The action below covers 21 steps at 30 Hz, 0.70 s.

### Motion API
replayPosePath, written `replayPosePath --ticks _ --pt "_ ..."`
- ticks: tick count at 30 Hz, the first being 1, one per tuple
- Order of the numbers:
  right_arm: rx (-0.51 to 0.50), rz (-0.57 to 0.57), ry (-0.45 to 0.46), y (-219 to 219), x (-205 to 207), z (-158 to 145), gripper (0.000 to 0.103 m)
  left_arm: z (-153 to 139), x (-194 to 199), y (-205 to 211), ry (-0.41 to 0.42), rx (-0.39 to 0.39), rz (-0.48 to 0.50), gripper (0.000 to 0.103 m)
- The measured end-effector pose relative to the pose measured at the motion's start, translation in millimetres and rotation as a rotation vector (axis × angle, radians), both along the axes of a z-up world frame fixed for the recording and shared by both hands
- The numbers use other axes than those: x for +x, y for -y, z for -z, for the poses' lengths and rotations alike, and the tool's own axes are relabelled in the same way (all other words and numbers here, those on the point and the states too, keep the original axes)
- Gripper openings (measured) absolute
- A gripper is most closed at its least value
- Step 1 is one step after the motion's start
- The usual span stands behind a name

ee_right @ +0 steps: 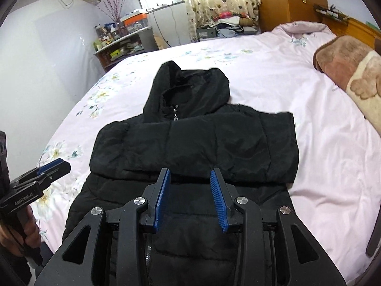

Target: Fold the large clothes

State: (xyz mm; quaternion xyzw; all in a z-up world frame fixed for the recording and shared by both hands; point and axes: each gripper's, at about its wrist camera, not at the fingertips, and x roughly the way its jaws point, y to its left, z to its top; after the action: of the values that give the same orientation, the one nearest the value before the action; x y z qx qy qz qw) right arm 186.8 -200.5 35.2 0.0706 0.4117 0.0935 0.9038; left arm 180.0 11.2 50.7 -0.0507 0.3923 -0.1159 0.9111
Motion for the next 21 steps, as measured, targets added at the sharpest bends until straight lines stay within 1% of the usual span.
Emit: replayPosePath --ticks 4,7,12,15,17,18,21 --pt "-0.009 -0.017 0.008 -3.1 11.8 -5.9 0.036 -8.9 14.3 -0.5 0.018 0.014 0.008 0.052" --pt "-0.014 -0.027 0.013 -3.6 28.7 -10.0 0.036 -14.2 35.9 -0.1 0.03 0.027 0.013 0.053" --pt "-0.033 -0.033 0.027 0.3 73.5 -16.2 0.037 -21.0 89.7 3.6 0.047 0.047 0.014 0.054" --pt "-0.033 -0.024 0.03 6.6 111.4 -17.5 0.037 -20.4 128.0 6.7 0.047 0.05 0.021 0.056" --pt "-0.022 -0.014 0.024 11.6 133.8 -15.2 0.042 -16.2 155.4 8.8 0.036 0.044 0.019 0.057" --pt "-0.014 -0.011 0.019 14.2 145.6 -12.5 0.05 -13.2 170.2 10.3 0.031 0.046 0.016 0.057" --pt "-0.008 0.008 -0.008 20.9 182.1 -1.6 0.051 -1.5 208.4 10.5 0.024 0.054 0.009 0.057"
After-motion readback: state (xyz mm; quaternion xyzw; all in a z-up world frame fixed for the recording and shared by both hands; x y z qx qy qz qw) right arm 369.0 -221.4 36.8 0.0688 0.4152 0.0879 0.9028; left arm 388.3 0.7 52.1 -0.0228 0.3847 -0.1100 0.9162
